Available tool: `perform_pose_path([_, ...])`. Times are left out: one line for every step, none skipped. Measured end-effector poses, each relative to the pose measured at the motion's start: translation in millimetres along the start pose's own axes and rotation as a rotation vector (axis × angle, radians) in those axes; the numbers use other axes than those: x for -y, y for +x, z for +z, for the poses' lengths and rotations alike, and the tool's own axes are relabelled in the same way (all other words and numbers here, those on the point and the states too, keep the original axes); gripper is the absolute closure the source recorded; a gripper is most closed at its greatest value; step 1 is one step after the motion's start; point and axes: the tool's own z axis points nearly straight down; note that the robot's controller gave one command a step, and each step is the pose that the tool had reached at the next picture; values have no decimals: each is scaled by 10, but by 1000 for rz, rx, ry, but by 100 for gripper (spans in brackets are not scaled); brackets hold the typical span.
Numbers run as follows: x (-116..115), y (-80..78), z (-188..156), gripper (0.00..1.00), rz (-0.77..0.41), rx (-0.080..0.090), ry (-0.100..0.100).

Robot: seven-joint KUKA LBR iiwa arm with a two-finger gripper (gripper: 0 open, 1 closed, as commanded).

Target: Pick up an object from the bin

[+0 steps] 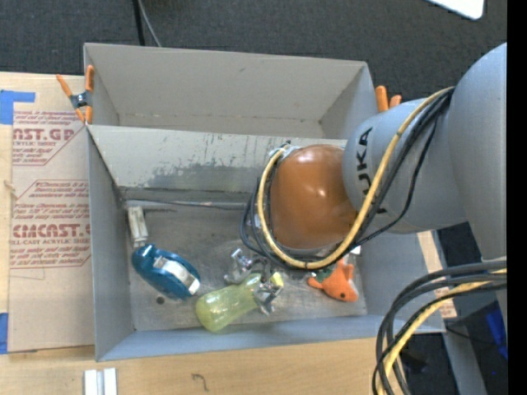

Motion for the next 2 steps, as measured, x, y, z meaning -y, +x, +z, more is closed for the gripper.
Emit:
perform_pose_path([1, 0, -1, 100, 0, 0, 0])
perform_pose_path([-187, 61, -1273, 100, 11, -5, -2])
